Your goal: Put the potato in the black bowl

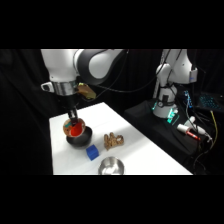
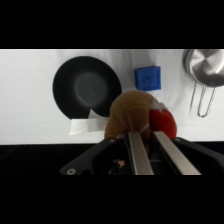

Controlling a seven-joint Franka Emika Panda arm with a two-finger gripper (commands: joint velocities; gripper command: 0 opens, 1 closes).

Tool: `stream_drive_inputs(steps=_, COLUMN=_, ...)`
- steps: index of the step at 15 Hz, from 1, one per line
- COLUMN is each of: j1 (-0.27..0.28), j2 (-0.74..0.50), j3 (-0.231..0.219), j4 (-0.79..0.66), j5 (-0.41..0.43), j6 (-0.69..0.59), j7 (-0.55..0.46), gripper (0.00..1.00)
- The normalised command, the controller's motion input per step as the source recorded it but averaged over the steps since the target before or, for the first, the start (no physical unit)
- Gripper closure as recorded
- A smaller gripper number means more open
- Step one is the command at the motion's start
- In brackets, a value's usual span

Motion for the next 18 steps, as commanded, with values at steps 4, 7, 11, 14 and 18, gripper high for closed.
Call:
stream_drive_inputs(steps=4, j1=-0.116, j2=0.15, j3=-0.039, j4=0.32, j5=0.109, j6=-0.17, j7=0.02, gripper=0.94)
stream_drive_inputs(steps=7, j1=-0.084, j2=0.21, j3=-0.035, j4=0.25, j5=0.12, j6=-0.11, j7=0.04, gripper=0.94)
stream_drive_inputs(steps=11, j1=-0.072, j2=0.27, j3=-0.016, j4=0.19, j5=0.146, j6=0.03, j7=0.04, gripper=0.94)
stream_drive_inputs(steps=14, j1=-0.064, j2=0.27, j3=0.016, j4=0.22, j5=0.175, j6=0.09, j7=0.03, gripper=0.94)
stream_drive_inputs(steps=18, j1=-0.022, j2=0.18, j3=0.01, j4=0.22, j5=0.127, j6=0.05, j7=0.08, gripper=0.52)
